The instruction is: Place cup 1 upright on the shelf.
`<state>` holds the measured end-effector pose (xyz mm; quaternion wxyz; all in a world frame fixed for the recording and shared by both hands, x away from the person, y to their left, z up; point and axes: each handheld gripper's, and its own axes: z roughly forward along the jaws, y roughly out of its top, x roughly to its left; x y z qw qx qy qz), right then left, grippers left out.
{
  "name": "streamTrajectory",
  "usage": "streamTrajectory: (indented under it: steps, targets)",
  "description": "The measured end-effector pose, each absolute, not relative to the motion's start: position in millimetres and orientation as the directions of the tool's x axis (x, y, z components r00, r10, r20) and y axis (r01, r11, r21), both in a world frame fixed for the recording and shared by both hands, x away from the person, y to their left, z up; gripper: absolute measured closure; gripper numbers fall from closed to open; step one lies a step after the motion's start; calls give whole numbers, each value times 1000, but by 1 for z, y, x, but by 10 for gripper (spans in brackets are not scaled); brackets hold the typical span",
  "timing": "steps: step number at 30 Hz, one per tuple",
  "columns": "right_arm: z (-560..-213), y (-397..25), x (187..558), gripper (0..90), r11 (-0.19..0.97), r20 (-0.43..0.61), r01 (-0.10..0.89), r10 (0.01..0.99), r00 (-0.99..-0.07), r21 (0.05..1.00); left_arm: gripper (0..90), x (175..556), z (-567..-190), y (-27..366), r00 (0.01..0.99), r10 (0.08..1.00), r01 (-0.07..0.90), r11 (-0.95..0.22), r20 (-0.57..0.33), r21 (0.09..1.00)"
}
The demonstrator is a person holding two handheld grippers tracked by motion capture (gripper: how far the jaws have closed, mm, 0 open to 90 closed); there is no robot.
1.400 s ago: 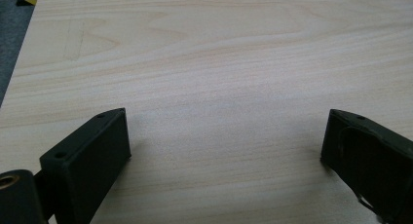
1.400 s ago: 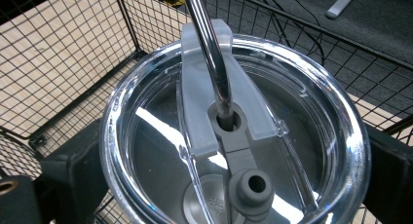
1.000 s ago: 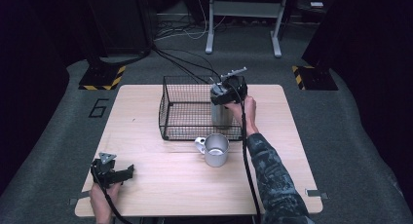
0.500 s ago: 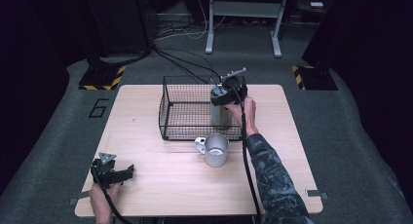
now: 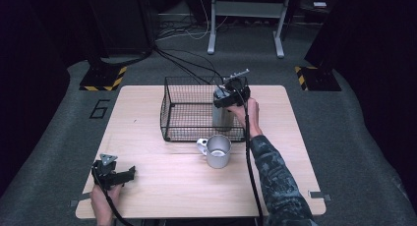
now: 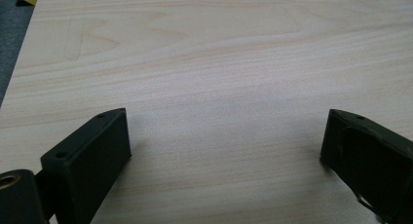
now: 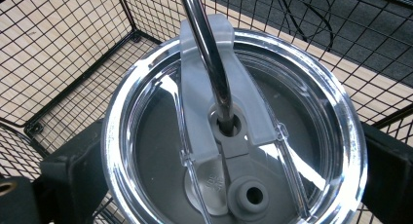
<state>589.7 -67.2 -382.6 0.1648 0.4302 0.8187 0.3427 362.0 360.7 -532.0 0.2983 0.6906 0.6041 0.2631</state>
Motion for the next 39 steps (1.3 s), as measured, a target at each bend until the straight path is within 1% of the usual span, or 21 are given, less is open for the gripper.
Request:
streamTrajectory:
  steps: [5,11,21,24,26,29,39]
  targets:
    - [-380,-67,589,19,398,31,598,815,-579,696,37,362,-532,361,131,991,679,-91,1,729]
    - [-371,-70,583,0,396,27,583,811,-584,709,37,362,-532,361,131,991,678,-91,2,729]
    - [-350,-84,562,0,384,31,540,794,-607,749,37,362,-532,361,131,991,679,-91,2,729]
    - [-344,-90,552,0,381,16,514,792,-611,768,37,362,-532,361,131,991,679,-91,1,729]
    - [-341,-96,540,0,367,28,506,788,-615,780,37,362,-532,361,131,991,678,-91,2,729]
    - [-341,-102,532,0,378,14,486,778,-629,788,37,362,-532,361,131,991,679,-91,2,729]
    - [-343,-125,483,0,380,-18,419,758,-652,825,36,362,-532,361,131,991,679,-91,2,729]
